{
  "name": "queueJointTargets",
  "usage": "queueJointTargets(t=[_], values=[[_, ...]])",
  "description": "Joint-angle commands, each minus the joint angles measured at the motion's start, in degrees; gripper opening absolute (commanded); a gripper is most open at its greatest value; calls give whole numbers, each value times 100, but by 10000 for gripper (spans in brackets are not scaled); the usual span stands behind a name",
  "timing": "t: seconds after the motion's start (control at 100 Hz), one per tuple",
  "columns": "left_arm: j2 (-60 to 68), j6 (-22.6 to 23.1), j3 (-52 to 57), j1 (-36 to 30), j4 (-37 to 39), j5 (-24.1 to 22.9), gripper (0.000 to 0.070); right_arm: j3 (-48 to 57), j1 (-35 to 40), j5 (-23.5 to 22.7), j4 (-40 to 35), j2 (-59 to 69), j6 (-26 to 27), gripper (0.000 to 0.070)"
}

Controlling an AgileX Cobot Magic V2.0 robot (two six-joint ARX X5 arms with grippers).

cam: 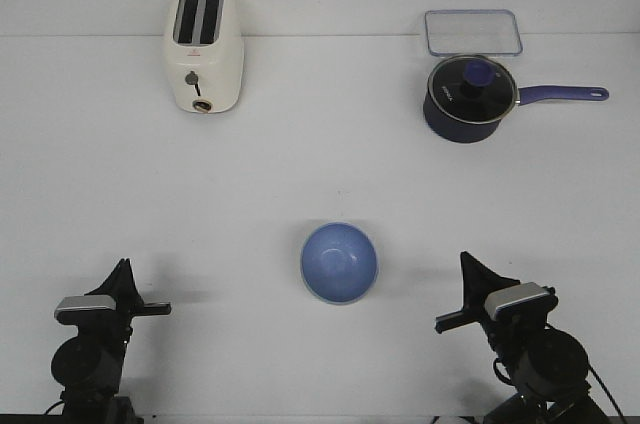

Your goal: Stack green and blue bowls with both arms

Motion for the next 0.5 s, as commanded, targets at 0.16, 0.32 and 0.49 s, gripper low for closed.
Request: queueJointTargets(t=[0.16, 0.32, 0.49], values=[[-11, 52, -116, 0, 57, 15, 15, -1178, -2337, -761, 654, -870, -804, 9], [-11, 52, -116, 0, 57, 15, 15, -1954, -2907, -758, 1176, -1303, -800, 9], [-11, 52, -116, 0, 59, 15, 15, -2378, -2938, -754, 1255, -1412, -804, 9]])
